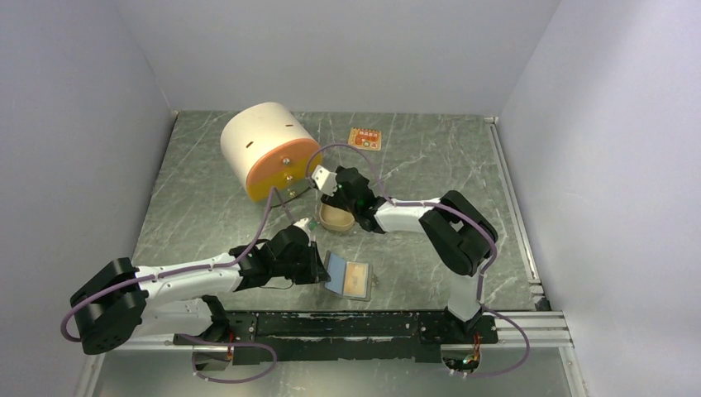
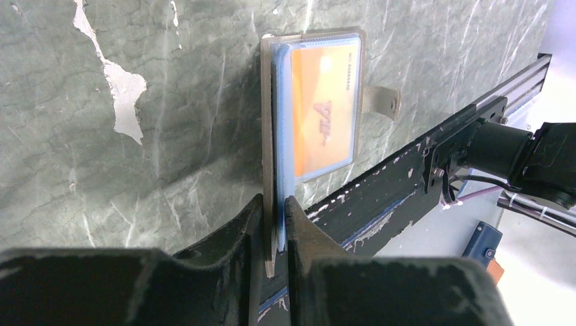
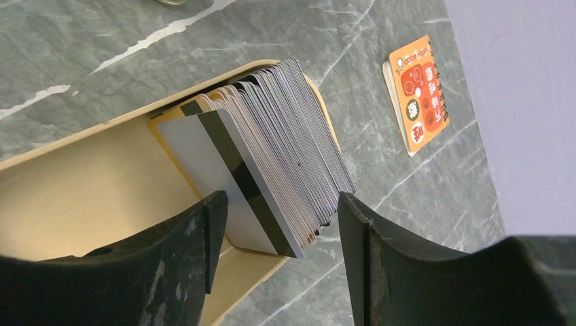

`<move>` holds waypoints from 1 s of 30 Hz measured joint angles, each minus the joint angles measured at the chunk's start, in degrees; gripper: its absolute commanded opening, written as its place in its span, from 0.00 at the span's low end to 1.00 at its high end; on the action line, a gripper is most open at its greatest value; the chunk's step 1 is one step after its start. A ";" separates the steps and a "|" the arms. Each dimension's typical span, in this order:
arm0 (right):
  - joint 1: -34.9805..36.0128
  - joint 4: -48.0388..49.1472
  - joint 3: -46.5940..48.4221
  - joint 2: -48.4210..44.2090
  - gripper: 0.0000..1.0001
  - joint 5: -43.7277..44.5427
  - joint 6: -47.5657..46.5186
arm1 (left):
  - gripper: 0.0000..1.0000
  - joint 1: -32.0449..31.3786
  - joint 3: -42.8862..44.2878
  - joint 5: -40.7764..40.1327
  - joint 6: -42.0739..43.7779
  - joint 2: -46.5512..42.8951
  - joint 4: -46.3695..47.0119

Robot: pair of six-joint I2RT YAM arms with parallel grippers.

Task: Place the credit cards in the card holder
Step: Pick up the credit card from the storage box.

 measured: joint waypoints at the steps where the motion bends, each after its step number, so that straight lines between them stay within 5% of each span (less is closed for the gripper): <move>1: -0.15 0.02 0.00 0.00 0.61 0.13 0.15 | 0.21 0.00 0.00 0.00 -0.02 0.00 0.00; 30: -2.58 -4.79 1.95 -2.60 0.12 -4.22 3.19 | 0.20 0.00 -0.68 0.02 -0.52 -0.02 0.28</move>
